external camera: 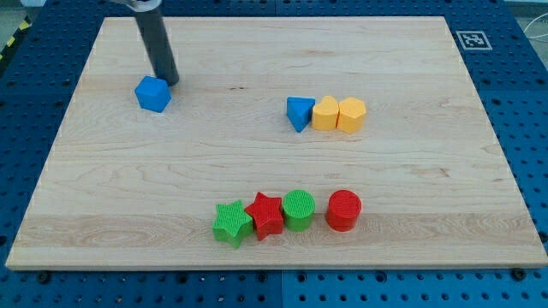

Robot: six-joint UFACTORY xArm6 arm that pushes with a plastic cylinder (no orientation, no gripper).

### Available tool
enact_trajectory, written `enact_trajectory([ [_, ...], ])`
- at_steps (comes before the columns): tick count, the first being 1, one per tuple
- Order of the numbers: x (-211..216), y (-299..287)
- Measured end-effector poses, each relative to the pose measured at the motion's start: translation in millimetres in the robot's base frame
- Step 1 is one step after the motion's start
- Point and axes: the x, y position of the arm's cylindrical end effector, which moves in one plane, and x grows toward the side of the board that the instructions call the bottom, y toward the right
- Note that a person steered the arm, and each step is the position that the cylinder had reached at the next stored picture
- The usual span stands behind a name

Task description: Slide the blue triangle closer to the blue cube

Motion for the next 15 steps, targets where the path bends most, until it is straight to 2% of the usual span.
enact_trajectory([
  [1,12.2,43.5],
  [2,41.7,70.0],
  [4,88.7,100.9],
  [6,117.4,158.6],
  [8,117.4,206.2],
  [9,117.3,206.7],
  [12,82.4,204.8],
  [15,61.8,160.4],
])
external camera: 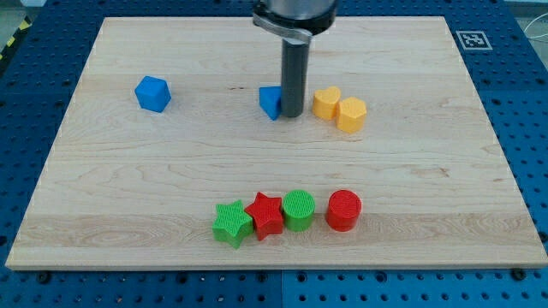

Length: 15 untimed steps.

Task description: Slide the blue triangle closer to the blue cube

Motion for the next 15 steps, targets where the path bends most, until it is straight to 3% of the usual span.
enact_trajectory([
  [2,0.0,-75.0],
  [6,4.7,-4.4],
  [8,-15.4,-5.8],
  [11,-17.0,-100.4],
  [13,-28.4,-45.4],
  [15,-47.4,-47.4],
])
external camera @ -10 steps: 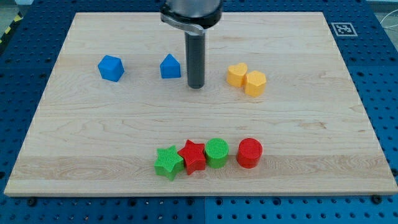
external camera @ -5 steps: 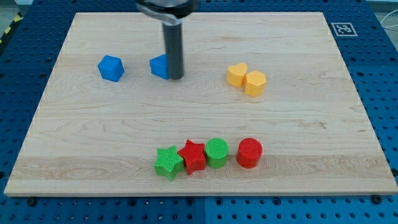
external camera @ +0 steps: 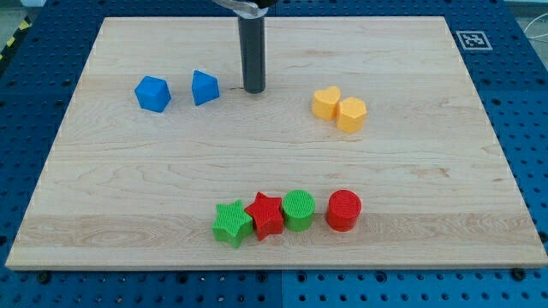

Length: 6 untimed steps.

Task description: Slide the blue triangle closer to the blue cube

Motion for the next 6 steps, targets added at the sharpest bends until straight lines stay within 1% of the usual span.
enact_trajectory([
  [3,2.6,-57.2],
  [4,2.6,-67.9],
  [6,2.9,-70.9],
])
